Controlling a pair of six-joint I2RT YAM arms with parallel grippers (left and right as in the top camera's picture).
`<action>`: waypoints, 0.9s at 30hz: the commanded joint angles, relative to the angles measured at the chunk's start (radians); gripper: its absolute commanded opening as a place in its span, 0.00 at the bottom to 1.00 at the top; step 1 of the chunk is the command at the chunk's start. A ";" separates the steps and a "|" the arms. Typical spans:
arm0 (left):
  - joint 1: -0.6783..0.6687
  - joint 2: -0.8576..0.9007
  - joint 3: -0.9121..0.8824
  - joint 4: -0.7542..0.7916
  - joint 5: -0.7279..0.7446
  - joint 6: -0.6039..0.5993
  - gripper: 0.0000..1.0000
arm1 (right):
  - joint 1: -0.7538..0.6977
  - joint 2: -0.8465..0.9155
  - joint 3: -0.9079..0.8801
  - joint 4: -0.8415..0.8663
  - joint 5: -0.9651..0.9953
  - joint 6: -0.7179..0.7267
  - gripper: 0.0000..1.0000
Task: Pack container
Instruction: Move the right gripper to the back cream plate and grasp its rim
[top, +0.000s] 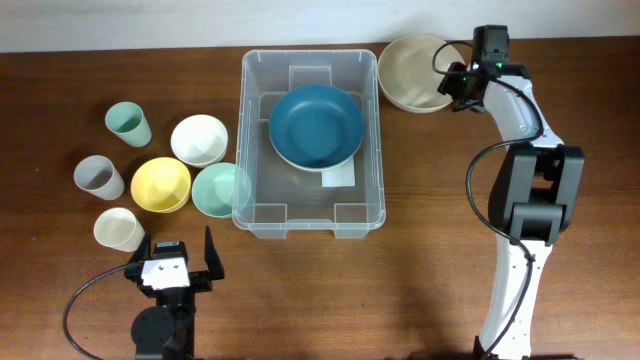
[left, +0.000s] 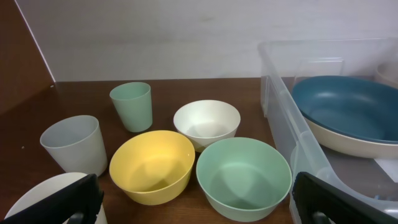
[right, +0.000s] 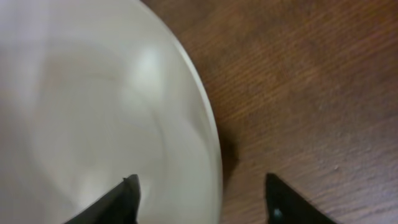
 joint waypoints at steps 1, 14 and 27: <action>0.003 -0.008 -0.010 0.003 0.011 0.015 1.00 | -0.003 0.034 0.008 0.006 -0.008 0.010 0.53; 0.003 -0.008 -0.010 0.003 0.011 0.015 1.00 | -0.013 0.060 0.018 0.027 -0.056 0.035 0.07; 0.003 -0.008 -0.010 0.003 0.011 0.015 1.00 | -0.125 -0.113 0.020 -0.082 -0.048 -0.012 0.04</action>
